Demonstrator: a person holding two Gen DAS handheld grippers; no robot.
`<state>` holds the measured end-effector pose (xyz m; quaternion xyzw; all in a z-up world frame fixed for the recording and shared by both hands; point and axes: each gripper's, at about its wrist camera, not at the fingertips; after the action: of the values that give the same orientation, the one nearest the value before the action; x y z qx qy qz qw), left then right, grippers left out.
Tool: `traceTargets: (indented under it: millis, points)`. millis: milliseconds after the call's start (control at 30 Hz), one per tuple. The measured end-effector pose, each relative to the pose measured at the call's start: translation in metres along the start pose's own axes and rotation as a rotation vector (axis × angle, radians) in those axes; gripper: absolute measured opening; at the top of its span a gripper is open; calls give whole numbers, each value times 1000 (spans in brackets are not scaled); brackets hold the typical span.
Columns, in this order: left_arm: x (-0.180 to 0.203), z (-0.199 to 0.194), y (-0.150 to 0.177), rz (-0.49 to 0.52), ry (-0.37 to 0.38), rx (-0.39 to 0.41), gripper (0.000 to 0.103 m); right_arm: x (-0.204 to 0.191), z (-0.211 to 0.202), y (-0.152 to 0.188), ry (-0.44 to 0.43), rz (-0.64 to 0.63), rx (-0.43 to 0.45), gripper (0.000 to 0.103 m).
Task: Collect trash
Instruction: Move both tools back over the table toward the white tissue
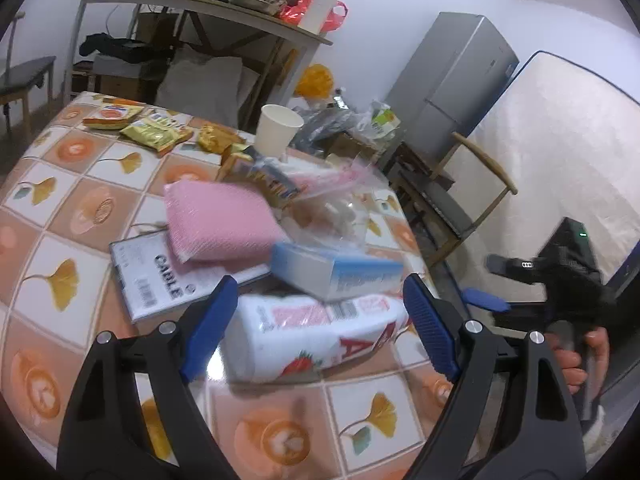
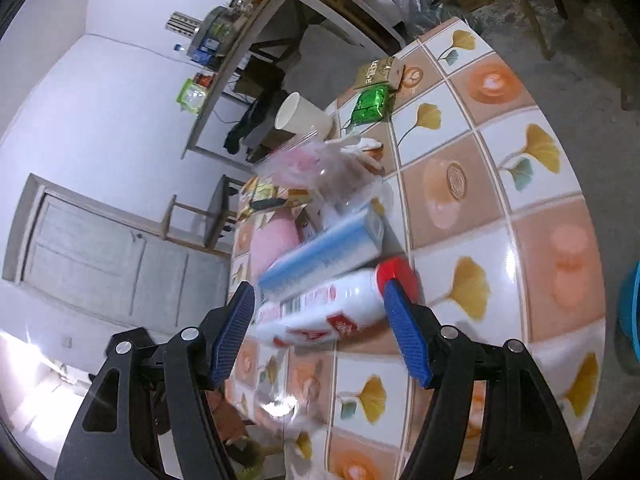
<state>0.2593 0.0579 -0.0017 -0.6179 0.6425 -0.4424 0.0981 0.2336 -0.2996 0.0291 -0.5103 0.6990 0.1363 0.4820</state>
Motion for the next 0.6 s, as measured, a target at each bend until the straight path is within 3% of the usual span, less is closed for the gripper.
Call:
traceTargets:
  millis: [200, 433, 600]
  points:
    - [3, 16, -12, 5, 40, -25, 80, 14, 35, -21, 62, 49, -30, 66]
    - [2, 15, -39, 12, 59, -12, 80, 16, 37, -34, 73, 40, -2, 66]
    - [0, 13, -75, 34, 11, 34, 80, 3, 28, -44, 75, -21, 42, 66]
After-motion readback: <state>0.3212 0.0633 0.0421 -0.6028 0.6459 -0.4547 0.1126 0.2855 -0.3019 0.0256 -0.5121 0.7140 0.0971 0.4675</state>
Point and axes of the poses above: each gripper's, at about its wrist camera, not at the fingertips, and z roughly the way its jaws point, x to its right, y to its underside, and after that the axes turned 5 degrees about -y, right-handed
